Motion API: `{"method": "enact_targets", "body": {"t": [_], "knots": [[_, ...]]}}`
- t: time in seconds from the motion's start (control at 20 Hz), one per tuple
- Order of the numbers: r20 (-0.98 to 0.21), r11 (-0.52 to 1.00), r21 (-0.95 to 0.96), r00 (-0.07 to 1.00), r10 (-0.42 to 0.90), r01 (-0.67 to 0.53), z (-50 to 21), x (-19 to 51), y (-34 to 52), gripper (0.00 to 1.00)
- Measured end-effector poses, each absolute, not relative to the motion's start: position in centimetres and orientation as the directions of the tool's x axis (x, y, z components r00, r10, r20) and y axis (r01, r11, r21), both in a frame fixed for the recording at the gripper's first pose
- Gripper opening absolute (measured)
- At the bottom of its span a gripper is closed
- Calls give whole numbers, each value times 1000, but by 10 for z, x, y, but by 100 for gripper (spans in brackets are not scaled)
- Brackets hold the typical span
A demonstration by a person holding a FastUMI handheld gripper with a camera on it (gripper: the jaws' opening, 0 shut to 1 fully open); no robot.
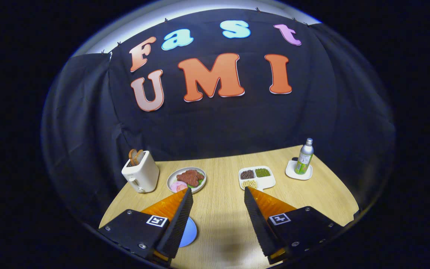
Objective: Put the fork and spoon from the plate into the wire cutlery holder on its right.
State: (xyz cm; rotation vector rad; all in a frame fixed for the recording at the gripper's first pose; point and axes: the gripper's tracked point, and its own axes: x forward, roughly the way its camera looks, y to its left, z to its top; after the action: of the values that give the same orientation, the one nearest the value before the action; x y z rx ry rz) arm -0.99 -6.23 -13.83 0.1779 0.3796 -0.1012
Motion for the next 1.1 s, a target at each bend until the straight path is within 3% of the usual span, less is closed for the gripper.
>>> {"method": "enact_targets", "body": {"t": [0.3, 0.65, 0.85, 1.1], "knots": [[-234, 988, 83, 966, -110, 133, -113, 6, -29, 84], [-243, 999, 0, 969, 42, -43, -125, 23, 81, 89], [-337, 996, 16, 937, 92, -93, -152, 33, 118, 93], [-599, 986, 60, 784, 160, -155, -225, 25, 148, 93]]}}
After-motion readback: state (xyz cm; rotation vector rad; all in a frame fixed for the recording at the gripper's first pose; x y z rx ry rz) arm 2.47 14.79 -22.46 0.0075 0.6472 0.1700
